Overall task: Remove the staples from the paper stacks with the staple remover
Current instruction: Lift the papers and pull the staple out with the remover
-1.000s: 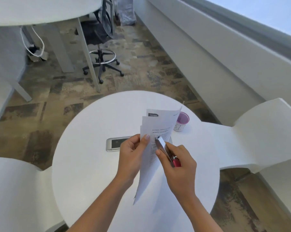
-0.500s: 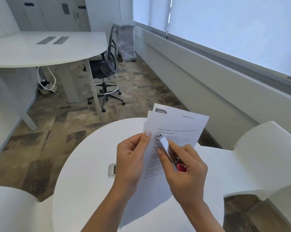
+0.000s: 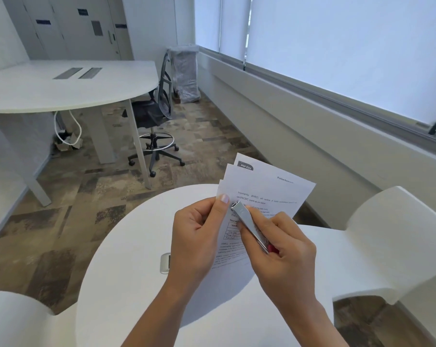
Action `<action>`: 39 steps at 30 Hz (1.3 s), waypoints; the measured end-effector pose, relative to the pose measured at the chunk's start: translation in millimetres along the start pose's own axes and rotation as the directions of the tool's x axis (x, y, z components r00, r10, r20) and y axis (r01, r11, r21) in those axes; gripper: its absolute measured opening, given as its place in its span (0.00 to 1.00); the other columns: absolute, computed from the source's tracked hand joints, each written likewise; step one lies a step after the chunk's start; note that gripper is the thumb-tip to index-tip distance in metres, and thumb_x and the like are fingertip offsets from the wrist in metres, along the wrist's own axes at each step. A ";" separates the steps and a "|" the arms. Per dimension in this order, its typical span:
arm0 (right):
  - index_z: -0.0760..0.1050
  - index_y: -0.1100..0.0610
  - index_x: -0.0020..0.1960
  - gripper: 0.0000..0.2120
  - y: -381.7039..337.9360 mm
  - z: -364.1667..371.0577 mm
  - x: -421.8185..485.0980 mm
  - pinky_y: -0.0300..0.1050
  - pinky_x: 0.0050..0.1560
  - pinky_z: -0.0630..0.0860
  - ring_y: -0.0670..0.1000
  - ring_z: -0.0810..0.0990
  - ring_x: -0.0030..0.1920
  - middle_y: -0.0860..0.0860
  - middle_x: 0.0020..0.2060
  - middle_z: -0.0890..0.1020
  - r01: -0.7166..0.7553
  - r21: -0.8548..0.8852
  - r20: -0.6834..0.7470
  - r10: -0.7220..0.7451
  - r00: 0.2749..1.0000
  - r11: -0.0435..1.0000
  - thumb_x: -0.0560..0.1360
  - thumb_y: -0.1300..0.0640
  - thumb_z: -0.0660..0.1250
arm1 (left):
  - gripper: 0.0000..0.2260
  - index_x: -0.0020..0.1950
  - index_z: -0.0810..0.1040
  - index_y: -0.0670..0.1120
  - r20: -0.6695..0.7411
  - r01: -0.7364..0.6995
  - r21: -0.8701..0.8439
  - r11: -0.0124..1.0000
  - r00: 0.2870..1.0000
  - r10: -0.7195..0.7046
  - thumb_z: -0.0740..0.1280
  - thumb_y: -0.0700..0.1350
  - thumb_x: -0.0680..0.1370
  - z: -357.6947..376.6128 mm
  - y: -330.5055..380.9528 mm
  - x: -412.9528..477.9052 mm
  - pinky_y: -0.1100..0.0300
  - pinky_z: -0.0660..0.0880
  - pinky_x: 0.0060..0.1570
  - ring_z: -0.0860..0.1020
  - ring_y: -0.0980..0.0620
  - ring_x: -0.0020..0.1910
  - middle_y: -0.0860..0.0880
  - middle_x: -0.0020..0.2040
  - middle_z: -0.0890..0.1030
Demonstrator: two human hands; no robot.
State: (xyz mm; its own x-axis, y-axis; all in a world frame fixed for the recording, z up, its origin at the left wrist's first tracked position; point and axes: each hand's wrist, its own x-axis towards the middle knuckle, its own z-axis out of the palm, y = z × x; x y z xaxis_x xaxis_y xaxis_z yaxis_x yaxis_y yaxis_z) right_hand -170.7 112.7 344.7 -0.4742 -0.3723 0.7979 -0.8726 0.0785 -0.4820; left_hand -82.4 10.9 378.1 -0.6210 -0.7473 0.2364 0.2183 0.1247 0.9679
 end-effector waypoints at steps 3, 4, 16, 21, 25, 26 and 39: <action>0.82 0.56 0.58 0.14 -3.1 -0.8 0.4 0.30 0.29 0.65 0.42 0.66 0.31 0.45 0.32 0.71 0.000 -0.022 -0.005 0.000 1.000 1.000 0.72 0.58 0.72 | 0.12 0.44 0.87 0.55 -0.018 -0.065 0.067 0.996 0.998 0.067 0.64 0.50 0.80 2.1 -0.2 -3.8 0.66 0.77 0.35 0.83 0.52 0.38 0.56 0.42 0.87; 0.82 0.57 0.57 0.14 -4.2 -1.1 -0.4 0.29 0.29 0.64 0.41 0.66 0.30 0.44 0.32 0.70 -0.009 -0.014 -0.016 0.008 1.000 1.000 0.72 0.58 0.72 | 0.12 0.44 0.86 0.55 -0.025 -0.073 0.083 0.994 0.997 0.075 0.64 0.51 0.80 3.0 -0.7 -5.3 0.66 0.77 0.34 0.83 0.52 0.38 0.56 0.42 0.87; 0.84 0.53 0.45 0.04 -20.1 5.6 -8.8 0.40 0.28 0.72 0.47 0.72 0.30 0.43 0.30 0.73 -0.272 0.375 -0.045 0.310 0.950 0.886 0.72 0.54 0.73 | 0.13 0.44 0.87 0.53 -0.065 0.001 -0.025 1.000 0.998 -0.002 0.64 0.56 0.79 10.1 -2.5 -16.6 0.37 0.79 0.41 0.83 0.37 0.41 0.49 0.41 0.87; 0.84 0.51 0.45 0.04 -19.7 3.1 -8.1 0.46 0.27 0.73 0.46 0.71 0.30 0.44 0.30 0.73 -0.314 0.378 0.011 0.334 0.942 0.871 0.72 0.53 0.74 | 0.14 0.45 0.87 0.50 -0.081 0.121 -0.104 0.987 0.988 -0.130 0.65 0.55 0.79 7.3 -2.1 -12.9 0.40 0.80 0.46 0.84 0.37 0.44 0.47 0.43 0.87; 0.84 0.51 0.55 0.12 -17.9 -0.9 -10.2 0.28 0.32 0.67 0.44 0.73 0.33 0.42 0.32 0.74 -0.276 0.322 0.022 0.284 0.959 0.906 0.72 0.55 0.74 | 0.14 0.46 0.87 0.49 -0.035 0.197 -0.138 0.971 0.978 -0.204 0.65 0.54 0.79 2.8 2.1 -8.5 0.48 0.82 0.45 0.85 0.42 0.43 0.47 0.44 0.87; 0.83 0.51 0.56 0.13 -17.5 -1.3 -9.7 0.27 0.33 0.66 0.44 0.73 0.33 0.42 0.33 0.74 -0.261 0.310 0.018 0.269 0.963 0.914 0.72 0.55 0.74 | 0.14 0.46 0.87 0.49 -0.022 0.203 -0.133 0.970 0.978 -0.207 0.65 0.54 0.79 2.7 2.8 -8.0 0.48 0.82 0.45 0.85 0.43 0.44 0.48 0.44 0.87; 0.80 0.51 0.61 0.17 -19.1 -8.0 -8.4 0.28 0.32 0.65 0.46 0.72 0.34 0.43 0.33 0.73 -0.179 0.198 0.016 0.179 0.984 0.964 0.73 0.58 0.72 | 0.12 0.44 0.86 0.59 -0.025 0.092 -0.020 0.996 0.995 -0.092 0.64 0.56 0.79 5.2 2.1 -14.3 0.60 0.78 0.39 0.84 0.53 0.39 0.56 0.43 0.87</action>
State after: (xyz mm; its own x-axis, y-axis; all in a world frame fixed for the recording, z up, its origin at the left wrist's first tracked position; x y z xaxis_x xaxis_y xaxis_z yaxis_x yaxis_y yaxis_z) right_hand -151.0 121.7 350.2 -0.6209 -0.3668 0.6928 -0.7331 -0.0410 -0.6788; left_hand -77.0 25.3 377.1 -0.6193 -0.7718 0.1439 0.1757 0.0424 0.9835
